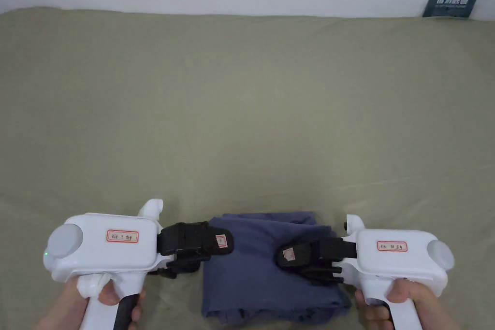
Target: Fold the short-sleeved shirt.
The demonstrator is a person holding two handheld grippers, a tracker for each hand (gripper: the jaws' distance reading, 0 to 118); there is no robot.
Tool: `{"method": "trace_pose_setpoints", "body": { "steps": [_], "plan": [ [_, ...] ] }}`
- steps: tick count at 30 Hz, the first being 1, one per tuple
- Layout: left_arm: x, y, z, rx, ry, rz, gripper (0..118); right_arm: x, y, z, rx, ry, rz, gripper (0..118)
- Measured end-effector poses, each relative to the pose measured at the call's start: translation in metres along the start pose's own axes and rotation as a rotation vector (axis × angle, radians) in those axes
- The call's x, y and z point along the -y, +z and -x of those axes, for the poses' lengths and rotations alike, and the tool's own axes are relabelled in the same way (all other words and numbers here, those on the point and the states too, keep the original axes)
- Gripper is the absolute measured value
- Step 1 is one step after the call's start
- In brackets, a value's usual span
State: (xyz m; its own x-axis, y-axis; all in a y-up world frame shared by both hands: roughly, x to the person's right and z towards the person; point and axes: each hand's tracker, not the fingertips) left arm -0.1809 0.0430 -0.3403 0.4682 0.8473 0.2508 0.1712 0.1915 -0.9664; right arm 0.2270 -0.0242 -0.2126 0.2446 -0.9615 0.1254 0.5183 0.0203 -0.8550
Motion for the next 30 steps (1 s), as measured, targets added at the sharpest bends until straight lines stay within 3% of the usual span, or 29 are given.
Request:
{"method": "trace_pose_setpoints", "body": {
  "steps": [2,4,5,7,9,11,16,20,22,23,25,30],
  "plan": [
    [0.001,-0.018,0.007,0.081,0.035,0.003,109,0.002,0.0,0.0,-0.016,-0.018,-0.001,1],
    [0.001,-0.035,0.01,0.148,0.077,0.037,96,0.003,0.0,0.0,-0.025,-0.026,-0.006,1],
    [0.002,-0.041,0.008,0.101,0.078,0.033,86,0.001,0.001,-0.003,-0.025,-0.025,-0.008,1],
    [0.003,-0.047,0.011,-0.03,0.016,0.015,30,0.002,0.001,-0.003,-0.023,-0.03,-0.017,1],
    [0.0,-0.044,0.019,0.059,0.077,0.011,30,0.001,0.003,0.001,0.007,-0.023,-0.032,1],
    [0.003,-0.039,0.009,0.012,0.051,0.005,30,0.005,0.006,0.018,0.107,0.045,-0.061,1],
    [0.001,-0.029,-0.012,-0.065,-0.003,0.013,30,0.039,0.032,0.094,0.39,0.435,-0.299,1],
    [-0.004,-0.009,-0.025,-0.108,-0.038,0.018,30,0.084,0.045,0.136,0.812,0.816,-0.556,1],
    [-0.003,0.005,-0.033,-0.119,-0.048,0.019,30,0.104,0.046,0.144,0.949,0.929,-0.664,1],
    [-0.004,0.013,-0.035,-0.134,-0.054,0.022,30,0.112,0.05,0.146,0.91,0.969,-0.727,1],
    [-0.007,0.03,-0.036,-0.164,-0.062,0.015,30,0.12,0.053,0.15,0.968,0.952,-0.774,1],
    [-0.014,0.083,-0.024,-0.225,-0.049,-0.007,30,0.15,0.05,0.166,1.067,1.05,-1.085,1]
  ]
}}
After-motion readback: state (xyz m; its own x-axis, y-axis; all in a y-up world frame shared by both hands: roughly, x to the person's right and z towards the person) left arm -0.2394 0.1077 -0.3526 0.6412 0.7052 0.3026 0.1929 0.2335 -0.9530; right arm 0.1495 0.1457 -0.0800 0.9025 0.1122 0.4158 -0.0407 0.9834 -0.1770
